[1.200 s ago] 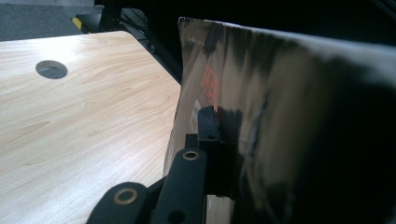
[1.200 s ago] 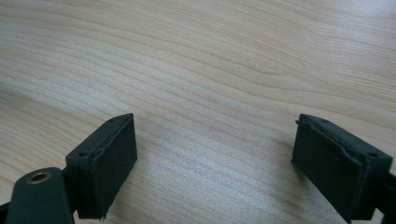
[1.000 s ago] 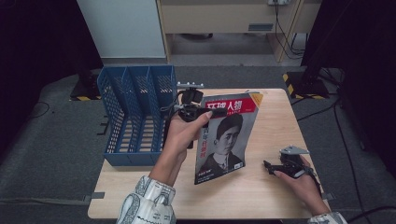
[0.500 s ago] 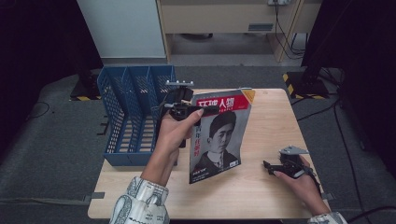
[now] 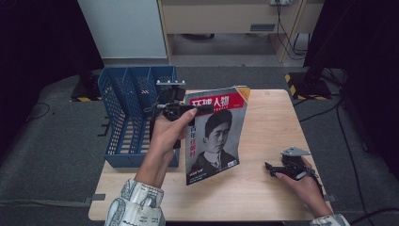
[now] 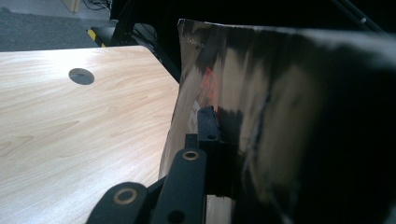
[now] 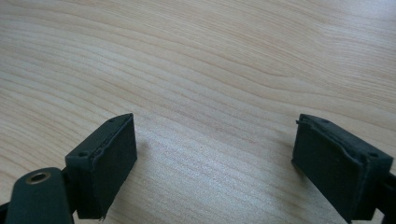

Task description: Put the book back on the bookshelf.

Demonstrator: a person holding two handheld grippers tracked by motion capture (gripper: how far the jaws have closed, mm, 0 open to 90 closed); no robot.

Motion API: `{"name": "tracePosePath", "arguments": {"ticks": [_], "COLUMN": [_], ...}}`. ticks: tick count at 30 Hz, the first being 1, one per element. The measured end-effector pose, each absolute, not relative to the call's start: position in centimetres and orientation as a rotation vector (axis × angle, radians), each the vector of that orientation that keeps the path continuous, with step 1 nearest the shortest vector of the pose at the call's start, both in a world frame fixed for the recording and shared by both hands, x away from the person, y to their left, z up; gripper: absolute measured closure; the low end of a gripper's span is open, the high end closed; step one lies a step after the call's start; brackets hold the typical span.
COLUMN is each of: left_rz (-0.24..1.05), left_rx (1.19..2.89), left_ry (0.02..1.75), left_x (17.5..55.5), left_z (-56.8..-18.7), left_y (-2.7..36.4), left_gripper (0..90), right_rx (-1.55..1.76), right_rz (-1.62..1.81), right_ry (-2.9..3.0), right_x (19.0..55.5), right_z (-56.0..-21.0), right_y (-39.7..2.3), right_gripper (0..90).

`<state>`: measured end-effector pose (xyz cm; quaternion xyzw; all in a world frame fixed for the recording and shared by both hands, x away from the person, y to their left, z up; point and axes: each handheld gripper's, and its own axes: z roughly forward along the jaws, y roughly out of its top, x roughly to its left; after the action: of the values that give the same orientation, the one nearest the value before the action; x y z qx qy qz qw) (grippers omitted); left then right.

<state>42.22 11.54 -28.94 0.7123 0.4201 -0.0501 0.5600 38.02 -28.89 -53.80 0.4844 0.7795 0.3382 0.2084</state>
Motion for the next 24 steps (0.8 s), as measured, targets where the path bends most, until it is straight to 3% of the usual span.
{"name": "tracePosePath", "arguments": {"ticks": [24], "left_rz": [-0.087], "left_rx": [1.62], "left_ry": [1.042], "left_x": [41.7], "left_z": [-28.5], "left_y": [15.3], "left_gripper": [86.2], "right_rx": [1.347], "right_rz": [0.941], "right_ry": [2.168], "right_x": [38.0], "right_z": [-53.8], "right_y": [-28.8], "right_gripper": [13.7]}}
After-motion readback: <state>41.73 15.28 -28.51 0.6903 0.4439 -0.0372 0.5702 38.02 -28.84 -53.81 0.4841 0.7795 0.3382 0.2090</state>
